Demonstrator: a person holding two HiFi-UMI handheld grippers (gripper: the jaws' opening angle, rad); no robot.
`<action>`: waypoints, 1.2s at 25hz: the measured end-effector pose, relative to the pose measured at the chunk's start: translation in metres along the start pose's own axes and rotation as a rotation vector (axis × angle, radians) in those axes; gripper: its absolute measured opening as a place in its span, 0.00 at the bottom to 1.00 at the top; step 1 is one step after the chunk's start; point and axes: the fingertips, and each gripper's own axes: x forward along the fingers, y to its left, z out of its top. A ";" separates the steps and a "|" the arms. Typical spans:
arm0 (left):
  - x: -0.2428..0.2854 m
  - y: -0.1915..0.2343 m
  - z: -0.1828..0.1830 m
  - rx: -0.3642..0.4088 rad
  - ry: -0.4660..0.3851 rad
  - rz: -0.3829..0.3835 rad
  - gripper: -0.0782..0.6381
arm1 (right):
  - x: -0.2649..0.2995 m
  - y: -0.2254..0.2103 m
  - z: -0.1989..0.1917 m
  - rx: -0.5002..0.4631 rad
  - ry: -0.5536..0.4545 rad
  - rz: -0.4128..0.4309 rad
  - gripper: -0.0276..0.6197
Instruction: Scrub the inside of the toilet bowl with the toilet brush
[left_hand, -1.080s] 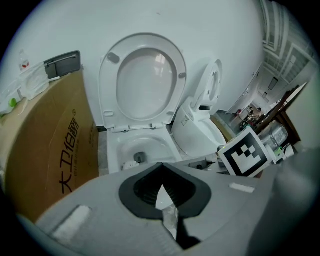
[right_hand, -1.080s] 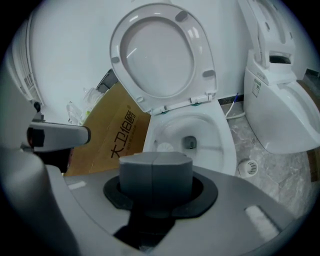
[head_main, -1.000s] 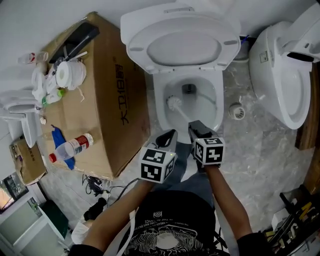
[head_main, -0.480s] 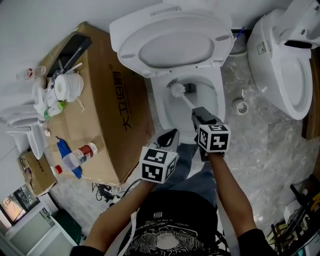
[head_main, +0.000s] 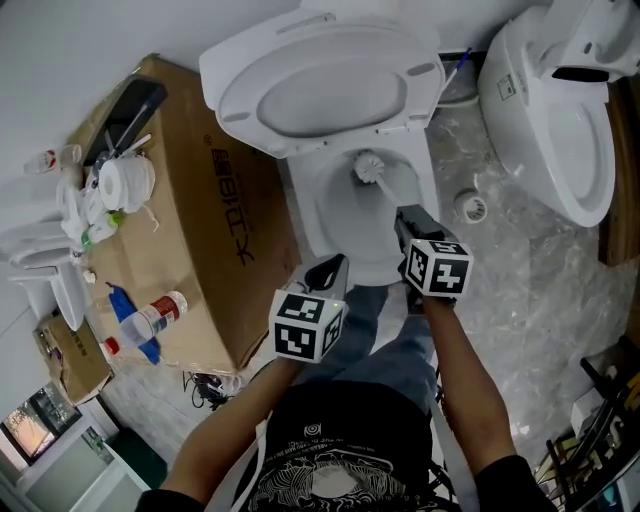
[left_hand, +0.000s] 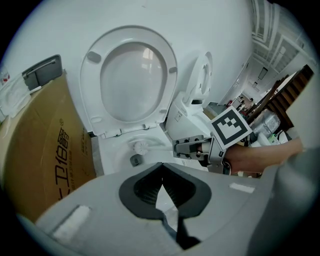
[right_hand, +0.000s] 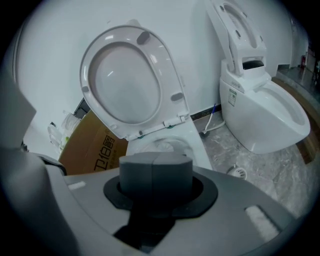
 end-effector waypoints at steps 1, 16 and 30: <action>0.000 -0.002 -0.001 -0.005 -0.004 0.000 0.10 | -0.003 -0.004 -0.001 -0.005 0.001 -0.008 0.28; -0.003 -0.043 -0.023 -0.100 -0.064 0.004 0.10 | -0.068 -0.054 -0.043 -0.077 0.077 -0.080 0.28; -0.013 -0.060 -0.041 -0.173 -0.104 0.064 0.10 | -0.090 -0.035 -0.118 -0.149 0.220 0.020 0.28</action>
